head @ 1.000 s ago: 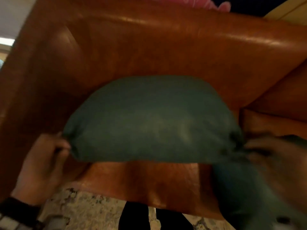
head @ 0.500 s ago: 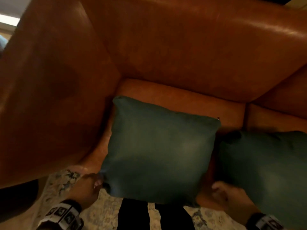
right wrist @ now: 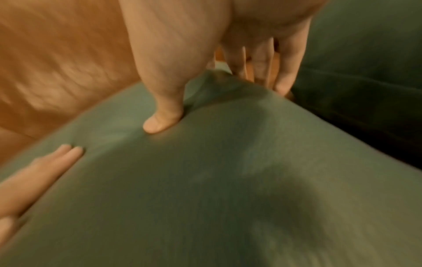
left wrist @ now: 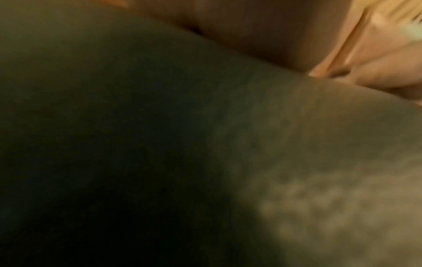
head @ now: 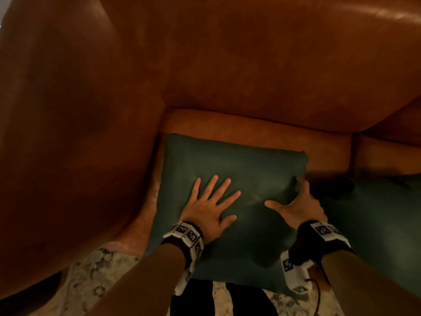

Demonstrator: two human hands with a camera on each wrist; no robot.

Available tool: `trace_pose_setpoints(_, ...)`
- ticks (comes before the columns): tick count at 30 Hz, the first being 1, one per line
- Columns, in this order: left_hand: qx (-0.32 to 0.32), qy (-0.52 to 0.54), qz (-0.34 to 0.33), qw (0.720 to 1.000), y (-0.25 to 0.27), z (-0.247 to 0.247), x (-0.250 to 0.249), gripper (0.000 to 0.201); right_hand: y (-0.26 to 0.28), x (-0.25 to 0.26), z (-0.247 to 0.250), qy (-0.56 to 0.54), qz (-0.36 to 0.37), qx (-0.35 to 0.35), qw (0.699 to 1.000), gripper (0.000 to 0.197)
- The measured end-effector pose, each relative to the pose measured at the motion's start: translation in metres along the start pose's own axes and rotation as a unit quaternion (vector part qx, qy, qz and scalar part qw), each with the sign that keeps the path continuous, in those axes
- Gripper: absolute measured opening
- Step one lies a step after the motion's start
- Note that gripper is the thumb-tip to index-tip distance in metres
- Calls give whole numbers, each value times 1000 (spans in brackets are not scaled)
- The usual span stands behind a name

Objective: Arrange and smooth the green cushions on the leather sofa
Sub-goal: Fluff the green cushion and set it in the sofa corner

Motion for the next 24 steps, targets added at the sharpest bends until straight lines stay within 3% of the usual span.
trace_pose_setpoints(9,73,15,-10,997,-6,5,4,62,3,12,8,40,0,41,998,110)
trace_pose_setpoints(13,-5,63,-19,998,-8,26,-6,61,6,18,15,51,6,18,999,105)
trace_pose_setpoints(16,-60,37,-105,992,-24,46,-4,63,4,40,38,79,81,-72,991,87)
trace_pose_setpoints(18,-22,-13,-153,988,-38,53,19,63,1,53,39,143,103,-58,983,84)
trace_pose_setpoints(19,-4,-21,-134,991,-48,55,39,63,-1,56,36,171,98,-38,980,83)
trace_pose_setpoints(21,22,18,25,999,-63,61,95,65,-6,60,27,179,88,-38,979,81)
trace_pose_setpoints(23,51,90,205,973,-70,73,139,67,-12,64,25,160,85,-54,982,80)
trace_pose_setpoints(24,52,99,242,964,-71,78,147,67,-14,65,25,158,85,-51,983,80)
Point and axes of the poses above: each hand's wrist, its own y-axis away from the middle knuckle, its own z-axis out of the back of the hand, x = y × z, the point moved 2 cm from there along -y, towards the middle knuckle, and after that the axes turned 12 degrees about y, right-handed, at the moved point
